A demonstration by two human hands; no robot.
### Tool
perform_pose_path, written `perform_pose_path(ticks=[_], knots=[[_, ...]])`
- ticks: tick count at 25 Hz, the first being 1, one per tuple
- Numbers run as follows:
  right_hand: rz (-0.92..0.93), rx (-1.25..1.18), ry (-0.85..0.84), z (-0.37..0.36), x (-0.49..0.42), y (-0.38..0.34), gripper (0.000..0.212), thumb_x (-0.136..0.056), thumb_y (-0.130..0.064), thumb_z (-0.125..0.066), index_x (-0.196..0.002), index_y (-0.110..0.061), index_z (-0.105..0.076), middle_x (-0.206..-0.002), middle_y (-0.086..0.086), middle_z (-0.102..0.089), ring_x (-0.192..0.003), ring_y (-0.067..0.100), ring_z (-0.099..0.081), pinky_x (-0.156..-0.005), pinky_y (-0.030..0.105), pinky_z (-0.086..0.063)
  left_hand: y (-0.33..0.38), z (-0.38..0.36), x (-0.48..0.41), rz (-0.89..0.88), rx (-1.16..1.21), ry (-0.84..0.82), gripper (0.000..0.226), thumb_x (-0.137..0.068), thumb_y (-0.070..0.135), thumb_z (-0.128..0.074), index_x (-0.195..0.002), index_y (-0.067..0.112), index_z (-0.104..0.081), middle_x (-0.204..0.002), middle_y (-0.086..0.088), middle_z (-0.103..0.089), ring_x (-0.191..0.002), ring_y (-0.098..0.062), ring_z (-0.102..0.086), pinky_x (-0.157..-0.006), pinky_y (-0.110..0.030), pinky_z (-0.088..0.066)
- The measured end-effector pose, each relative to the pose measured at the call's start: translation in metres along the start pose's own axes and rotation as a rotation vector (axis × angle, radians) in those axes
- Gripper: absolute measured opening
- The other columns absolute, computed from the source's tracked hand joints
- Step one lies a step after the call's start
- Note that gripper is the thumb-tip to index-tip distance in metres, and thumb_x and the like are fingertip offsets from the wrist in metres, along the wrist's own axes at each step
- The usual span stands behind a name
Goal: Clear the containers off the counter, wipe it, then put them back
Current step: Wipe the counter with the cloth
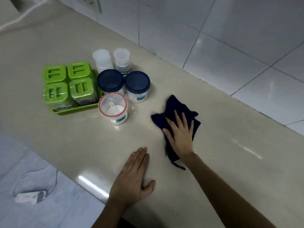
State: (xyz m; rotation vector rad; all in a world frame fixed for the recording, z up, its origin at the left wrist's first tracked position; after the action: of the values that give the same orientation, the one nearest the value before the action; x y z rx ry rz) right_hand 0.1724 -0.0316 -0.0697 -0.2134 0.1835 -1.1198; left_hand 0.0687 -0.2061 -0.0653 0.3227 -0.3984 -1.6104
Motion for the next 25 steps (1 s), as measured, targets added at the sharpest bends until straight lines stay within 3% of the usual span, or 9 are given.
perform_pose_path(ticks=[3,7,10,13,16,19,21,25], knots=[[0.335,0.045,-0.106,-0.018,0.009,-0.059,0.05,-0.096,-0.054,-0.03,-0.141,-0.033,-0.038,-0.157,0.003,-0.027,-0.146,0.03,-0.016,-0.115,0.062,-0.012,-0.001,-0.001,-0.001,0.015,-0.058,-0.022,0.084,-0.084,0.059,-0.048,-0.147,0.008,-0.029,-0.158,-0.008,-0.02,-0.148,-0.016,-0.009,-0.12,-0.031,-0.008],[0.356,-0.023,-0.155,-0.02,0.007,-0.064,0.05,-0.095,-0.053,-0.034,-0.14,-0.034,-0.04,-0.157,-0.001,-0.027,-0.147,0.021,-0.014,-0.119,0.052,-0.007,-0.001,-0.002,0.0,0.014,-0.061,-0.028,0.085,-0.084,0.061,-0.047,-0.148,0.009,-0.025,-0.158,-0.008,-0.017,-0.148,-0.015,-0.006,-0.121,-0.028,-0.001],[0.333,-0.053,-0.157,-0.008,0.005,-0.032,0.051,-0.096,-0.053,-0.034,-0.142,-0.032,-0.04,-0.158,-0.003,-0.025,-0.148,0.016,-0.011,-0.12,0.047,-0.006,0.0,-0.001,0.0,-0.011,-0.034,-0.007,0.084,-0.084,0.06,-0.05,-0.147,0.008,-0.029,-0.157,-0.009,-0.022,-0.148,-0.018,-0.013,-0.121,-0.032,-0.009],[0.204,-0.02,-0.061,0.01,0.024,0.011,0.051,-0.097,-0.053,-0.031,-0.141,-0.029,-0.042,-0.156,0.0,-0.029,-0.147,0.019,-0.016,-0.118,0.051,-0.015,0.001,0.002,0.0,-0.022,-0.025,0.027,0.083,-0.083,0.058,-0.053,-0.145,0.005,-0.033,-0.156,-0.01,-0.026,-0.147,-0.019,-0.017,-0.121,-0.034,-0.013],[-0.13,-0.004,0.044,0.022,0.064,0.057,0.052,-0.097,-0.053,-0.03,-0.141,-0.027,-0.042,-0.156,0.003,-0.03,-0.147,0.022,-0.017,-0.117,0.053,-0.015,0.002,0.001,0.0,-0.029,-0.029,0.042,0.081,-0.084,0.055,-0.054,-0.143,0.003,-0.036,-0.155,-0.012,-0.028,-0.147,-0.02,-0.019,-0.12,-0.037,-0.017],[-0.365,-0.04,0.102,0.019,0.123,0.042,0.051,-0.096,-0.051,-0.033,-0.14,-0.026,-0.042,-0.156,0.005,-0.029,-0.147,0.026,-0.015,-0.118,0.055,-0.012,0.003,-0.002,0.001,-0.027,-0.07,0.01,0.081,-0.085,0.056,-0.05,-0.145,0.004,-0.032,-0.157,-0.011,-0.023,-0.148,-0.021,-0.015,-0.12,-0.039,-0.016],[-0.265,-0.033,0.057,0.012,0.16,0.01,0.049,-0.097,-0.049,-0.034,-0.141,-0.028,-0.041,-0.157,0.003,-0.027,-0.147,0.025,-0.013,-0.118,0.055,-0.011,0.005,-0.001,0.001,-0.034,-0.101,0.001,0.08,-0.086,0.054,-0.049,-0.144,0.003,-0.033,-0.157,-0.012,-0.024,-0.147,-0.022,-0.016,-0.121,-0.038,-0.014],[0.249,-0.055,-0.158,0.02,0.212,0.022,0.046,-0.098,-0.051,-0.038,-0.141,-0.033,-0.041,-0.159,-0.004,-0.022,-0.148,0.017,-0.01,-0.118,0.05,-0.012,0.01,-0.001,0.001,-0.044,-0.145,-0.019,0.079,-0.084,0.052,-0.049,-0.143,0.001,-0.034,-0.155,-0.015,-0.027,-0.146,-0.023,-0.018,-0.121,-0.037,-0.01]])
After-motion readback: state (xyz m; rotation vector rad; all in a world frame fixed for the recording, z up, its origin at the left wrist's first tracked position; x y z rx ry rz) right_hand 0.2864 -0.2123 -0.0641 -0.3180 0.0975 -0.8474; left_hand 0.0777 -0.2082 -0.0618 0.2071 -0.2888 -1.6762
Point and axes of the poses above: each hand's wrist, its own x-axis away from the middle knuckle, its own z-axis out of the back of the hand, y = z × x, the point moved 10 cm from there along -x, towards the middle knuckle
